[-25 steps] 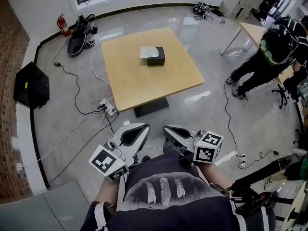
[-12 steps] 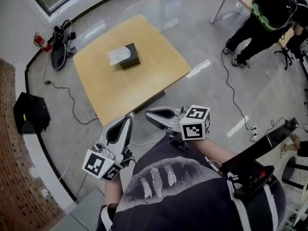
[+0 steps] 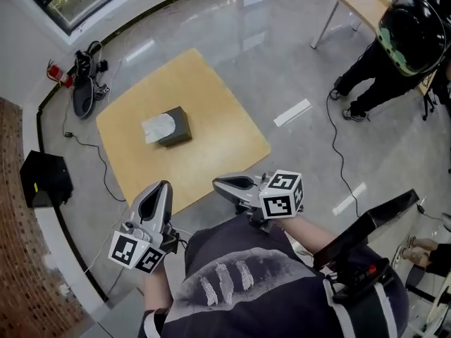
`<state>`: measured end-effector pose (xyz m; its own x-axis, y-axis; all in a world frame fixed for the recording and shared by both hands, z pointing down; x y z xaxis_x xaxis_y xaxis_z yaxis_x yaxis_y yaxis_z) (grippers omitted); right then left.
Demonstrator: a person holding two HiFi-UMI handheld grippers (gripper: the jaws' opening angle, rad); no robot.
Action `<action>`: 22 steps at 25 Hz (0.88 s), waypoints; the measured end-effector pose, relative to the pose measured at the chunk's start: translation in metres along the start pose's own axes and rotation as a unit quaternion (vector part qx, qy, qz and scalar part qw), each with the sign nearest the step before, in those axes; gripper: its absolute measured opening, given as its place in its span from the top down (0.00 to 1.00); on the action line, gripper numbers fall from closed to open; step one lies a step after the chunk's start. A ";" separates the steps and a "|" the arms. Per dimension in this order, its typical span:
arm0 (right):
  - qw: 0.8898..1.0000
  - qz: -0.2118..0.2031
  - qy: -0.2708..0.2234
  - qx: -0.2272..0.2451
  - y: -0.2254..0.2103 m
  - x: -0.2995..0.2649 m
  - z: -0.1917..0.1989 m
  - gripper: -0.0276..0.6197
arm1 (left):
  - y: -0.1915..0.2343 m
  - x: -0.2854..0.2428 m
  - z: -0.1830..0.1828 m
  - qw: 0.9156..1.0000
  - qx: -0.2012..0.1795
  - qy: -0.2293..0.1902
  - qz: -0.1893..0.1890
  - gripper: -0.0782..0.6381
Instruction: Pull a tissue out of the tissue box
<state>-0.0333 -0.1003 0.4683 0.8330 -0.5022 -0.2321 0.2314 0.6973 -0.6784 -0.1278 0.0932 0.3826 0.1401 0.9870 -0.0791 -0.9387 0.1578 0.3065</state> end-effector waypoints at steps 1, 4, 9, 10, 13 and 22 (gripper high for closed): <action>1.000 -0.002 0.007 0.001 -0.008 -0.006 -0.008 0.97 | 0.009 -0.003 -0.004 1.000 0.000 -0.003 -0.012 0.89; 1.000 -0.004 0.017 0.009 -0.007 -0.020 -0.020 0.96 | 0.028 0.004 -0.014 0.999 0.002 -0.002 -0.032 0.89; 1.000 0.004 0.026 0.009 -0.017 -0.020 -0.039 0.96 | 0.051 -0.007 -0.017 0.998 0.004 0.003 -0.069 0.88; 0.999 0.007 0.029 0.010 -0.021 -0.020 -0.042 0.97 | 0.057 -0.010 -0.016 0.997 0.005 0.003 -0.073 0.87; 0.999 0.031 0.027 0.011 -0.026 -0.024 -0.053 0.97 | 0.085 -0.021 -0.016 0.997 0.019 0.001 -0.073 0.80; 0.996 0.078 0.053 0.002 -0.003 -0.092 -0.068 0.96 | 0.224 -0.025 0.006 0.987 0.122 0.074 -0.080 0.16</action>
<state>-0.1452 -0.0913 0.4442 0.8010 -0.4387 -0.4073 0.1058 0.7734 -0.6250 -0.3395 0.1039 0.4591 0.2157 0.9366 -0.2762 -0.8022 0.3313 0.4968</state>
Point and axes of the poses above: the fingertips, and each gripper's own axes: x backward along the fingers, y to its left, z out of its underside, the point moved 8 cm from there along x, backward along the fingers, and after that the axes turned 11 degrees about z, right-handed, at the moved point
